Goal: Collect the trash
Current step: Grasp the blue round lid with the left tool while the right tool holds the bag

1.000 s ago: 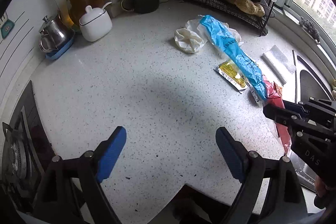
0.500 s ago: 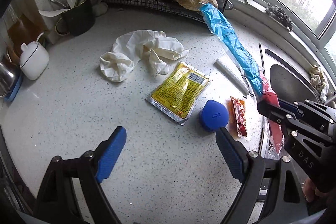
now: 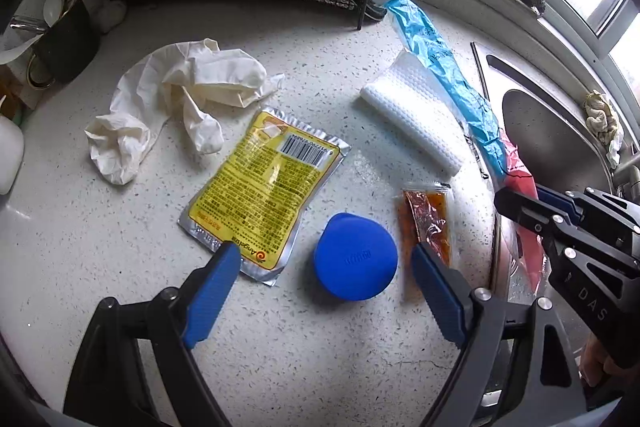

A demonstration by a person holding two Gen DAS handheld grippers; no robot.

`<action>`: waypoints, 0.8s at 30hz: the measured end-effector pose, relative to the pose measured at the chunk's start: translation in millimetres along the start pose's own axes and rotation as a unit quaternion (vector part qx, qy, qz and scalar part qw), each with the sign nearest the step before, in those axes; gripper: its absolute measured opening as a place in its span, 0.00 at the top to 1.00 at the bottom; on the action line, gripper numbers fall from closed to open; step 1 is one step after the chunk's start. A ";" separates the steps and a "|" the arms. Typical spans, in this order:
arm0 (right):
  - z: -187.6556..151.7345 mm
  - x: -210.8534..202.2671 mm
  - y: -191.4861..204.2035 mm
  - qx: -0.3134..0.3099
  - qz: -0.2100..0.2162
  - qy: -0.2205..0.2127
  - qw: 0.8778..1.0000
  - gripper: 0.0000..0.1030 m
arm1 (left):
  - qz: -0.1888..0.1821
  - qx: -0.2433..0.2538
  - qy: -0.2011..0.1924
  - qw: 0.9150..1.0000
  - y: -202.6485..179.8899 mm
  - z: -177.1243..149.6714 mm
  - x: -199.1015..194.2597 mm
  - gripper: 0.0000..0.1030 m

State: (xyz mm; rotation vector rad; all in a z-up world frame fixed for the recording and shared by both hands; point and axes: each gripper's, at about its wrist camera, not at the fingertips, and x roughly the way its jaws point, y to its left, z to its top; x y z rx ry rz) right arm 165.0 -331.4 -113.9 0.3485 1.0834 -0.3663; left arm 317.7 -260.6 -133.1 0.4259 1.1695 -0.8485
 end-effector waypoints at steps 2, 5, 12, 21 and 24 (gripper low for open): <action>1.0 0.3 -2.9 0.002 0.001 0.000 1.000 0.89 | 0.002 -0.003 0.002 1.000 -1.1 3.2 5.3 0.17; 3.0 -0.2 -6.1 0.004 0.001 0.000 1.000 0.89 | 0.000 -0.002 0.010 1.000 -1.8 5.2 12.9 0.24; 6.7 2.8 -6.3 0.005 -0.002 -0.002 1.000 0.89 | 0.020 0.008 0.009 1.000 -4.9 9.0 13.8 0.58; -3.3 -11.1 8.6 -0.013 0.003 -0.013 1.000 0.89 | 0.030 -0.017 -0.003 0.999 6.0 -14.0 -7.9 0.58; -7.5 -17.9 16.6 -0.024 0.007 -0.017 1.000 0.89 | 0.031 -0.021 -0.012 0.999 9.0 -25.3 -21.2 0.59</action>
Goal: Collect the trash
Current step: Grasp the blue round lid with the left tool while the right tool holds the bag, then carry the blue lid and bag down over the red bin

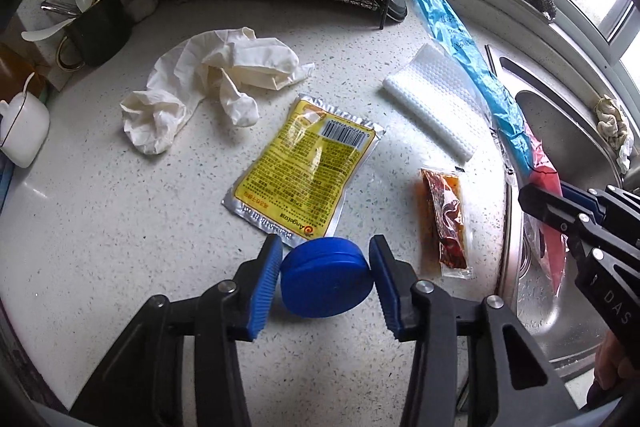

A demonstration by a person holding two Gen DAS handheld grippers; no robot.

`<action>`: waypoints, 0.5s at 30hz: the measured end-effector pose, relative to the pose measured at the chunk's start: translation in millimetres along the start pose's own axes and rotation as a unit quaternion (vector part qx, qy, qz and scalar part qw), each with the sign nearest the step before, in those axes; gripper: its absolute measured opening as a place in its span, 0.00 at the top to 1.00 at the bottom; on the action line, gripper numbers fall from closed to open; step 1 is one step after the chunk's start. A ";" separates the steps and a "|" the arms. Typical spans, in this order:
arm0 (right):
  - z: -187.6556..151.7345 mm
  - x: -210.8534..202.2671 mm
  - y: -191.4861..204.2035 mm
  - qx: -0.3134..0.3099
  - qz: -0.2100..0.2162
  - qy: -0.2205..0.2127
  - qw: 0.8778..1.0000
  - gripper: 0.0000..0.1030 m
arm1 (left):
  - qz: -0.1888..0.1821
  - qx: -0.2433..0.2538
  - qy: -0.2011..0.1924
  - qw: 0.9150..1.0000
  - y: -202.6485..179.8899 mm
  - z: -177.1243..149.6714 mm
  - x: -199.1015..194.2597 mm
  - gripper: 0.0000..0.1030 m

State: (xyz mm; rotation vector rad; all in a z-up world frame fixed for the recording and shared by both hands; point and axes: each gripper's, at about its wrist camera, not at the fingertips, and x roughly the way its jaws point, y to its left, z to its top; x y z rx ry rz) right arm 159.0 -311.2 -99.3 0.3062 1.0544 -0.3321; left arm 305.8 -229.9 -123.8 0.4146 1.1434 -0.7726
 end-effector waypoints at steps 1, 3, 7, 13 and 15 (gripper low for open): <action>-1.1 -2.0 2.6 -0.004 0.002 -0.001 1.000 0.89 | 0.001 -0.001 -0.003 1.000 1.4 -4.3 -5.3 0.59; -4.3 -7.6 9.2 -0.011 0.006 -0.004 1.000 0.89 | 0.006 -0.005 -0.012 1.000 2.9 -10.7 -14.7 0.59; -12.5 -20.3 24.8 -0.027 0.014 -0.012 0.999 0.89 | 0.012 -0.014 -0.029 0.999 10.9 -31.6 -39.2 0.59; -34.2 -42.3 55.0 -0.046 0.024 -0.023 0.998 0.89 | 0.021 -0.028 -0.048 0.998 26.5 -74.0 -76.0 0.59; -43.4 -50.1 66.6 -0.052 0.027 -0.026 0.998 0.89 | 0.026 -0.033 -0.052 0.998 28.0 -88.1 -85.3 0.59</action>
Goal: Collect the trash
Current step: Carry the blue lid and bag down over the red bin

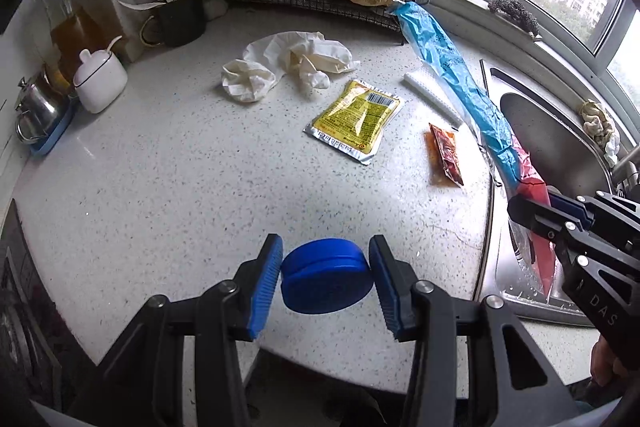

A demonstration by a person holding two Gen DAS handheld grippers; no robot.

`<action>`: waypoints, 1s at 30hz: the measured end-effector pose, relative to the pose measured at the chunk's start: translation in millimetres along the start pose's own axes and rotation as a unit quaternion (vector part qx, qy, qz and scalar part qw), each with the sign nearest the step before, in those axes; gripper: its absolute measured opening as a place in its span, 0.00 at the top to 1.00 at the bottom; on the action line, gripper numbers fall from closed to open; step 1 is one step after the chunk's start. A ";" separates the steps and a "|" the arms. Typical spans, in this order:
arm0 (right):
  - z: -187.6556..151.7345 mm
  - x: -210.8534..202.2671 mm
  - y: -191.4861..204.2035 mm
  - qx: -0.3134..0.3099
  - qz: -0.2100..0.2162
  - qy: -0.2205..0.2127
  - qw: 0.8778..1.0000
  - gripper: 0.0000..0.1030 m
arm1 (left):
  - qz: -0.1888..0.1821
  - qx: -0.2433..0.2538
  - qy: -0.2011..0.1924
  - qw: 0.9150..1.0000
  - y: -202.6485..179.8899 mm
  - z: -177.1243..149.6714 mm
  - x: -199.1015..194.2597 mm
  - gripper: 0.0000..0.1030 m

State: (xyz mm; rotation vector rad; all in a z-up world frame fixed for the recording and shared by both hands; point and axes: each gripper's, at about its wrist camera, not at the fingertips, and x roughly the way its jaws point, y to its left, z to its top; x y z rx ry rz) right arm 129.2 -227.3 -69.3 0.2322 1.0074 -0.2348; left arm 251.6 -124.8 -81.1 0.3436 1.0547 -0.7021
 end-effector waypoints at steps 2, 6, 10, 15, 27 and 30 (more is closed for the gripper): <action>-8.8 -7.6 13.7 -0.006 0.005 -0.001 1.000 0.89 | 0.004 -0.007 -0.004 1.000 6.0 -16.7 -12.5 0.59; -28.9 -21.1 42.4 -0.021 0.017 -0.002 1.000 0.89 | 0.015 -0.021 -0.014 1.000 23.2 -59.1 -42.3 0.59; -50.9 -30.6 67.3 -0.037 0.032 0.003 0.999 0.89 | 0.027 -0.038 -0.021 0.999 37.3 -103.9 -67.0 0.59; -84.5 -35.5 95.5 -0.057 0.048 0.020 0.997 0.89 | 0.036 -0.058 -0.015 0.998 47.0 -162.7 -84.3 0.59; -162.7 -5.6 119.6 -0.087 0.079 0.103 0.988 0.89 | 0.034 -0.118 0.030 0.992 46.6 -266.8 -65.8 0.59; -176.7 11.4 117.9 -0.098 0.076 0.114 0.986 0.89 | 0.030 -0.126 0.043 0.991 43.1 -284.9 -44.6 0.59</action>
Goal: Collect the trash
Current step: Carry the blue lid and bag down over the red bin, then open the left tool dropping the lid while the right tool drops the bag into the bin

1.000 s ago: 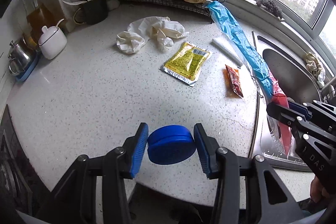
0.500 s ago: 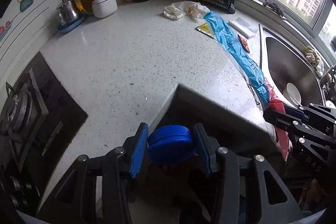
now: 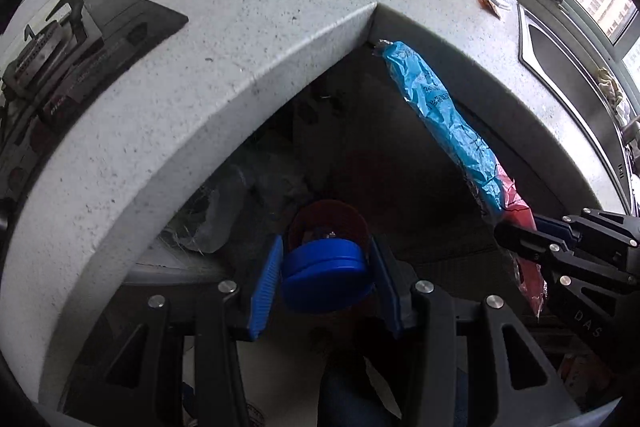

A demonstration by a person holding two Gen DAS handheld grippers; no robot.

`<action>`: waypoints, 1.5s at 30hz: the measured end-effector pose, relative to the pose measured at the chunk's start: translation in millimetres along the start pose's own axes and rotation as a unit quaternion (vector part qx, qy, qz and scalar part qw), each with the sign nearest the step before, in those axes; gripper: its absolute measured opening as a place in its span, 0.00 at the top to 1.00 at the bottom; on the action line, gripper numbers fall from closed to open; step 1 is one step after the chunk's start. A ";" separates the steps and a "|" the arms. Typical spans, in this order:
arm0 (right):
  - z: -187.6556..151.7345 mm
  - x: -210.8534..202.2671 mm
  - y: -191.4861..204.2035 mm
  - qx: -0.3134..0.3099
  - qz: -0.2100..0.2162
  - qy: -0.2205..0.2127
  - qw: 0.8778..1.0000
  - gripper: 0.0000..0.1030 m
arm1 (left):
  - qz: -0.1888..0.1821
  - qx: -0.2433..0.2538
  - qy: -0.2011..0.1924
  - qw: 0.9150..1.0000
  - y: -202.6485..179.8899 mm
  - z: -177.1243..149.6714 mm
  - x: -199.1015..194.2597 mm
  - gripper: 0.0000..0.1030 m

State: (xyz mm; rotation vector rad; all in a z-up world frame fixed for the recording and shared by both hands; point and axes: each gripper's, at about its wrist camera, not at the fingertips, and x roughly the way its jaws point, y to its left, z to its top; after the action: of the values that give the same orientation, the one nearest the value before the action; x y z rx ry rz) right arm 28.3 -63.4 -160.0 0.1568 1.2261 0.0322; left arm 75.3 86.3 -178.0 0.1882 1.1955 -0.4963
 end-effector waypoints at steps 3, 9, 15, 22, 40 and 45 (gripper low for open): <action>-10.6 28.0 -6.0 -0.001 0.005 0.015 1.000 0.89 | -0.005 0.002 0.008 1.000 -3.1 -13.9 28.8 0.59; -24.1 101.5 -27.9 0.003 0.004 0.037 0.999 0.89 | -0.019 -0.002 0.028 0.999 2.5 -36.8 109.1 0.59; -37.9 197.8 -50.2 0.028 -0.007 0.053 0.998 0.89 | -0.027 0.012 0.047 0.998 6.6 -51.4 210.8 0.59; -55.8 292.6 -63.1 0.039 -0.023 0.069 0.997 0.89 | -0.020 0.029 0.065 0.997 9.6 -63.1 308.6 0.59; -74.9 343.0 -83.3 0.057 -0.030 0.080 0.995 0.89 | -0.009 0.065 0.059 0.996 5.7 -48.1 368.1 0.20; -76.4 345.3 -83.4 0.042 -0.031 0.091 0.994 0.89 | 0.005 0.064 0.067 0.996 14.3 -51.8 371.8 0.20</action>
State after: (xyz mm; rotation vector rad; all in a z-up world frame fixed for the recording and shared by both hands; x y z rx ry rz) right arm 68.5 -100.4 -519.2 0.1916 1.4143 -0.0606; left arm 140.6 19.3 -541.8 0.3413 1.2938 -0.5587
